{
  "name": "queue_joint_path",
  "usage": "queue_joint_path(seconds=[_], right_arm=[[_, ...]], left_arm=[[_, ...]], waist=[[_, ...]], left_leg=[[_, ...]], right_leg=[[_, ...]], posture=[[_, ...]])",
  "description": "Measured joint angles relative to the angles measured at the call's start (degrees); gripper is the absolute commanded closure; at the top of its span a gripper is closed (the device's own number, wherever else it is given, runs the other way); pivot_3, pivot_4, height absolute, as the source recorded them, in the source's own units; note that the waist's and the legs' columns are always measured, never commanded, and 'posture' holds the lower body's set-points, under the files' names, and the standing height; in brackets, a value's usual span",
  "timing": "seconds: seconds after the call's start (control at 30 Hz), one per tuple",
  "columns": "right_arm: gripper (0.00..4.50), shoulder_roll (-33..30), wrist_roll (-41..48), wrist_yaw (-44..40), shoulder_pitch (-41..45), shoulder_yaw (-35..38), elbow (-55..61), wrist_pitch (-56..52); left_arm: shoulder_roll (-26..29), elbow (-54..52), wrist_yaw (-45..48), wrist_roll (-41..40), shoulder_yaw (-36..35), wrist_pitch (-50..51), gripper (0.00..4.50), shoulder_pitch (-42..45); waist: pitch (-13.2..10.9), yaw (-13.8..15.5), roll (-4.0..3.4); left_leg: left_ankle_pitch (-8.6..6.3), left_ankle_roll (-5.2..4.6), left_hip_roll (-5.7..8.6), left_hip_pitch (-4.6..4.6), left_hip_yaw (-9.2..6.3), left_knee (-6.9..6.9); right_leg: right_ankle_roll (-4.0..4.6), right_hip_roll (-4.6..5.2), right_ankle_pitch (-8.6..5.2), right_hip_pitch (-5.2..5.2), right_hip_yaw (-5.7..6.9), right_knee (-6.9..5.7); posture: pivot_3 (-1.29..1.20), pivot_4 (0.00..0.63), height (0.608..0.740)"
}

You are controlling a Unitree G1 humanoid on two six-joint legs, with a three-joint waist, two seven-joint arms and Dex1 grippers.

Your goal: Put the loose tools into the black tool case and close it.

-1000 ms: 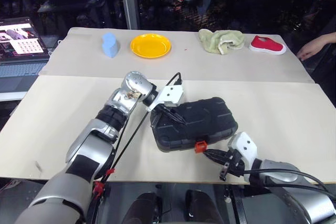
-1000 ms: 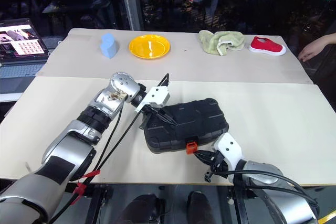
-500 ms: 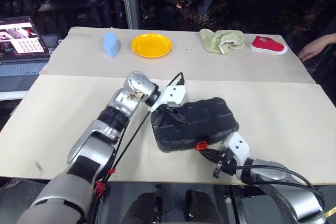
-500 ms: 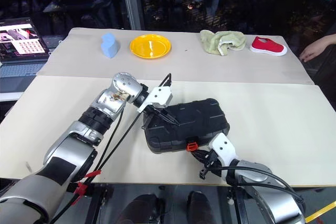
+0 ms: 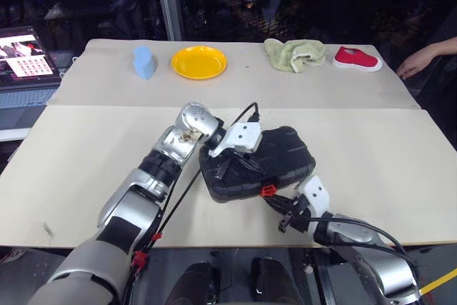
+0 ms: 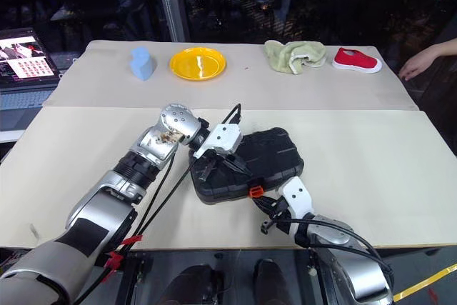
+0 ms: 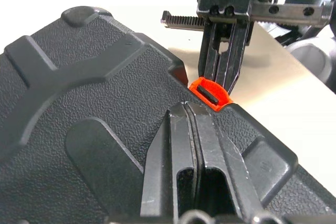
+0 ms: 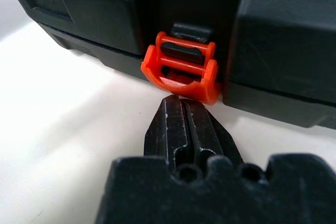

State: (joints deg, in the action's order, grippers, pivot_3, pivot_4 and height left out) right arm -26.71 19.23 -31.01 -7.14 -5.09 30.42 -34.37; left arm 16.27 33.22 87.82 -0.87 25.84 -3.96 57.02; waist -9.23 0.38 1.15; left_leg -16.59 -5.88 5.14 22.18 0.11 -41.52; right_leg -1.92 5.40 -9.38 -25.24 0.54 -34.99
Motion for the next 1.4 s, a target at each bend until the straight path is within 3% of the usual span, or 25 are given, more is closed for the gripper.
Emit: queue_joint_path(seconds=[0.37, 1.0, 1.03, 1.1, 1.2, 1.3, 1.4], right_arm=[[4.5, -1.31, 0.09, -0.1, -1.76, 1.96, 4.26, 0.0], [4.5, -2.12, 0.4, -1.48, 2.41, 1.94, 1.82, -0.52], [4.5, -2.33, 1.26, -1.54, 2.36, 2.42, 1.91, -0.87], [3.92, -3.87, 4.78, -2.55, 1.27, 6.82, 4.29, -2.5], [2.95, -10.18, 10.9, -6.8, -2.28, 15.83, 9.55, -4.62], [1.93, -17.8, 20.35, -15.14, -8.11, 27.94, 12.1, -7.75], [0.97, -25.97, 30.22, -22.76, -6.25, 40.17, 8.45, -11.56]], left_arm=[[-0.33, 2.41, -3.07, 1.74, 0.17, -5.93, 4.46, -0.29], [-0.84, 3.91, -4.22, 1.38, -0.99, -3.15, 4.46, 0.1], [-0.82, 3.52, -4.08, 0.87, -1.38, -1.62, 4.21, -0.28], [-0.15, 1.76, -3.11, -0.78, -2.62, 3.01, 3.76, -1.25], [4.21, -1.48, -0.34, -3.42, -4.66, 9.45, 2.65, -2.49], [12.96, -7.4, 3.13, -7.19, -7.39, 16.97, 1.54, -6.1], [26.33, -14.95, 4.3, -14.44, -8.83, 25.81, 0.53, -10.45]], waist=[[0.01, 0.21, 0.0], [0.0, 0.14, 0.01], [0.0, 0.12, 0.01], [0.01, 0.16, -0.01], [0.01, 0.05, -0.01], [0.0, -0.46, -0.05], [-0.06, -1.28, -0.04]], left_leg=[[-0.05, 0.04, -0.01, -0.34, 0.0, 0.04], [-0.03, 0.03, -0.05, -0.43, 0.01, 0.02], [-0.03, 0.01, -0.05, -0.4, 0.01, 0.03], [0.0, -0.07, -0.04, -0.22, 0.01, 0.03], [-0.02, -0.11, -0.04, -0.19, -0.01, 0.3], [-0.05, -0.03, -0.07, -0.28, -0.02, 0.75], [-0.14, 0.1, -0.17, -0.31, -0.06, 0.83]], right_leg=[[-0.32, 0.11, -0.19, 0.15, 0.02, 0.09], [-0.44, 0.22, -0.26, 0.21, 0.0, 0.1], [-0.44, 0.22, -0.26, 0.19, 0.0, 0.1], [-0.42, 0.2, -0.25, 0.12, -0.01, 0.07], [-0.13, 0.1, -0.11, 0.08, -0.02, 0.09], [0.2, 0.09, -0.24, -0.02, -0.03, 0.14], [0.38, 0.04, -0.34, -0.08, -0.06, 0.12]], posture=[[0.0, 0.15, 0.74], [0.0, 0.15, 0.74], [0.0, 0.15, 0.74], [0.0, 0.15, 0.74], [0.0, 0.15, 0.74], [0.0, 0.15, 0.74], [0.0, 0.15, 0.74]])
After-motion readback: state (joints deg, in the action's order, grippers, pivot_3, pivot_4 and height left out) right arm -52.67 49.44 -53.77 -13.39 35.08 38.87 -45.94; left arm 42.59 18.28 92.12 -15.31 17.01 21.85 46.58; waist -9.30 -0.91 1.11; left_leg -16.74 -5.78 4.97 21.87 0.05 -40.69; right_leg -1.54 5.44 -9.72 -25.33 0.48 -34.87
